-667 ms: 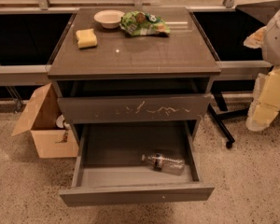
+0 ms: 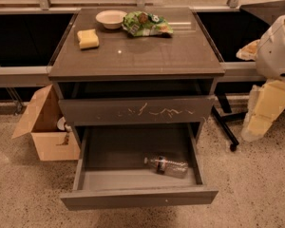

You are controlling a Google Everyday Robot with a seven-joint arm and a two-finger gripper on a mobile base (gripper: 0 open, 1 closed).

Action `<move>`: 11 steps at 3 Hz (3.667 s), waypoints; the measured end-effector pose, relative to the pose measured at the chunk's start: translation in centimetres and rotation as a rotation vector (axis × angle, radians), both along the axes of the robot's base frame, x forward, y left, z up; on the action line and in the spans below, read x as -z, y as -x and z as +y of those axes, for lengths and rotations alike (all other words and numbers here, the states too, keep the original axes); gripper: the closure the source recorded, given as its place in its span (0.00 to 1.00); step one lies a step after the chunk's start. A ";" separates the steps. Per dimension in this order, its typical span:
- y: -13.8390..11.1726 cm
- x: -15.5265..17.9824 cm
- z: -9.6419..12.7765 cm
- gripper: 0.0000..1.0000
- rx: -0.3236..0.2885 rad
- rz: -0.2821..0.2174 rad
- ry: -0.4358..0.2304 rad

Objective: Pick water bottle from middle drawer and place on counter

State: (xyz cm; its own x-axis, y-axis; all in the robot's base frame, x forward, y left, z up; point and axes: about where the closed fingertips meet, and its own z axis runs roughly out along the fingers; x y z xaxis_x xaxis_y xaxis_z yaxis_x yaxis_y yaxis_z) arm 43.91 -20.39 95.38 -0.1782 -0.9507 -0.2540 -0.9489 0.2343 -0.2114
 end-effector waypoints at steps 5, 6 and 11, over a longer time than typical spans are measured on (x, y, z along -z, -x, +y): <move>-0.6 19.9 3.6 0.00 -0.054 0.180 -0.277; -0.9 25.0 4.4 0.00 -0.067 0.187 -0.294; -7.0 42.2 3.7 0.00 -0.022 0.261 -0.329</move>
Offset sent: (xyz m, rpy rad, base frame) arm -0.0005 0.0427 -0.1600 0.4137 0.1230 0.0607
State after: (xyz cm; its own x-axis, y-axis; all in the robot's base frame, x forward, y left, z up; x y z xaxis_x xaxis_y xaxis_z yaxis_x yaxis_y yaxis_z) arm 50.92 -16.70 53.22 -0.2574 -0.8305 -0.4939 -0.9662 0.2287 0.1191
